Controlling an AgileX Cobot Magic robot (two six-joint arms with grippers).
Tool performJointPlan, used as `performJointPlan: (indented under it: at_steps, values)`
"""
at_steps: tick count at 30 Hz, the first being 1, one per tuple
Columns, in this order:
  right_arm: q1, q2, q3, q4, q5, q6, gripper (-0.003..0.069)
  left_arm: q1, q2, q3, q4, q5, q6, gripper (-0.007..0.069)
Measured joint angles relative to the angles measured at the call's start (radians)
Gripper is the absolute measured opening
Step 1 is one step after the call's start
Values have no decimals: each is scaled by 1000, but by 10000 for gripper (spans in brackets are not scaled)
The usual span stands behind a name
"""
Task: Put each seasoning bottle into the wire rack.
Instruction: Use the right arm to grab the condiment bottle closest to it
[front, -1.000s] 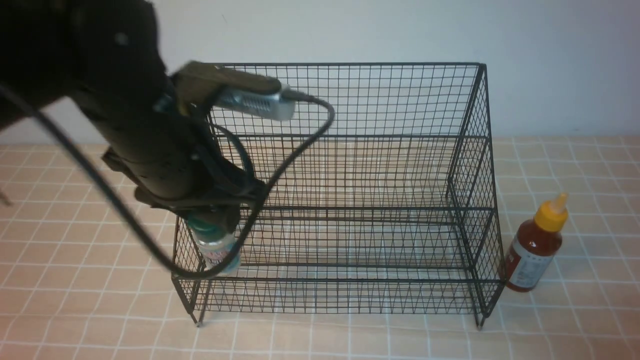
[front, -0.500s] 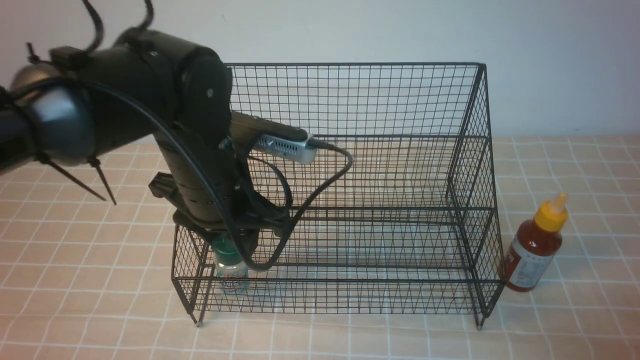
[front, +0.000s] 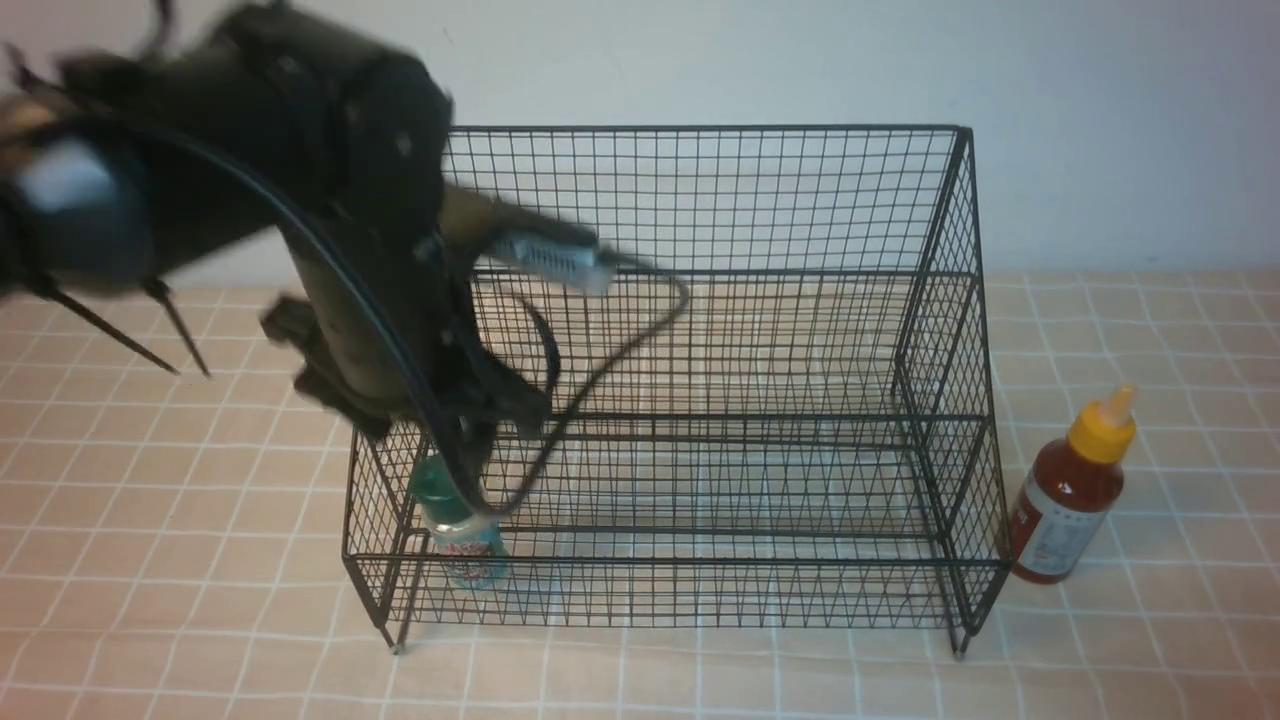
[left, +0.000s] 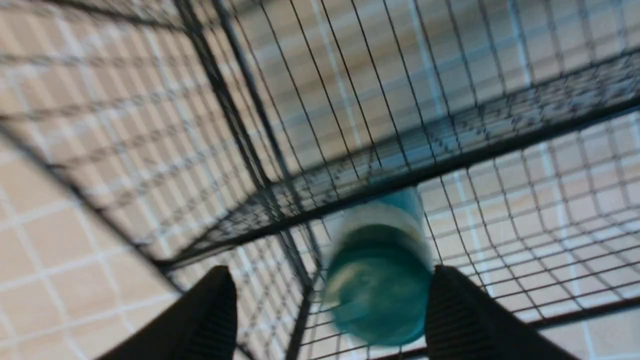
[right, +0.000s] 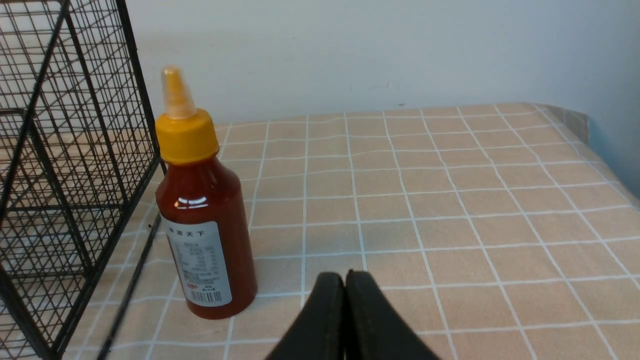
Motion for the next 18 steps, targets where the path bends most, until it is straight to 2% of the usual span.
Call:
performJointPlan:
  at_steps: [2, 6, 7, 9, 10, 11, 18]
  values:
    - [0, 0, 0, 0, 0, 0, -15, 0, -38, -19, 9, 2, 0, 389]
    - [0, 0, 0, 0, 0, 0, -15, 0, -203, -27, 2, 13, 0, 180]
    - [0, 0, 0, 0, 0, 0, -15, 0, -251, -27, -13, 16, 0, 107]
    - [0, 0, 0, 0, 0, 0, -15, 0, -366, -11, -47, -9, 6, 32]
    - [0, 0, 0, 0, 0, 0, -15, 0, -377, -11, -51, -9, 9, 28]
    - [0, 0, 0, 0, 0, 0, -15, 0, -480, 38, -90, -77, 30, 2]
    - [0, 0, 0, 0, 0, 0, -15, -2, -788, 275, -153, -296, 65, -7]
